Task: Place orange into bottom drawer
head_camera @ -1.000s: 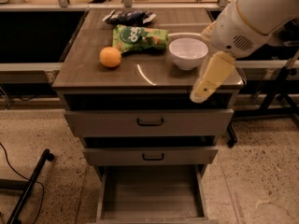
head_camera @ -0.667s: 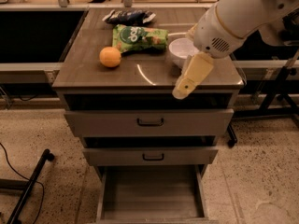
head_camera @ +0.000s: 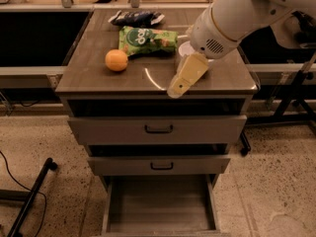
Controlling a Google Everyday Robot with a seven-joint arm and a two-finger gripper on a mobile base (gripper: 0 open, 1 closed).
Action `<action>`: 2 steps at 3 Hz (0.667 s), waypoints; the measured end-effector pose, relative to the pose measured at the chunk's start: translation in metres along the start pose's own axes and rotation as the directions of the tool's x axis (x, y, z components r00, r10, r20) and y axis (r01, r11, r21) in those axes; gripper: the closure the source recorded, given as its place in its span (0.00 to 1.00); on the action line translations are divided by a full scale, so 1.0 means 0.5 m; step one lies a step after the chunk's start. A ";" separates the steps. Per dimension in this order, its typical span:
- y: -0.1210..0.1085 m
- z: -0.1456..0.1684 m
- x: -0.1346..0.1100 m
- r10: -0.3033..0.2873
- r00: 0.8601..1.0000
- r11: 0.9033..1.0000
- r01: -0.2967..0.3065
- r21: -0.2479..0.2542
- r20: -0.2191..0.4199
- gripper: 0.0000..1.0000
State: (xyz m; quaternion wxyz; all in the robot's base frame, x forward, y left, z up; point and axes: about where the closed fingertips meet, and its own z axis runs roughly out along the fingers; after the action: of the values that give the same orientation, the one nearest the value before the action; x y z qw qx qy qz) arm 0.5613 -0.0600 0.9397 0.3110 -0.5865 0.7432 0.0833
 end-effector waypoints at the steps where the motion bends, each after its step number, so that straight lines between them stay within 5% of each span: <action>1: -0.012 0.017 -0.016 -0.017 1.000 1.000 0.017 0.004 0.014 0.00; 2: -0.054 0.058 -0.060 -0.051 0.997 0.998 0.050 0.022 0.052 0.00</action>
Offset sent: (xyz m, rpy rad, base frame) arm 0.0783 0.0564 0.0019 0.0595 -0.1085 0.0722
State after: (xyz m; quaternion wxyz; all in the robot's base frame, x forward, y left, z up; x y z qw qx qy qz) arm 0.6003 -0.0293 0.9402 0.3385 -0.5996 0.7204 0.0833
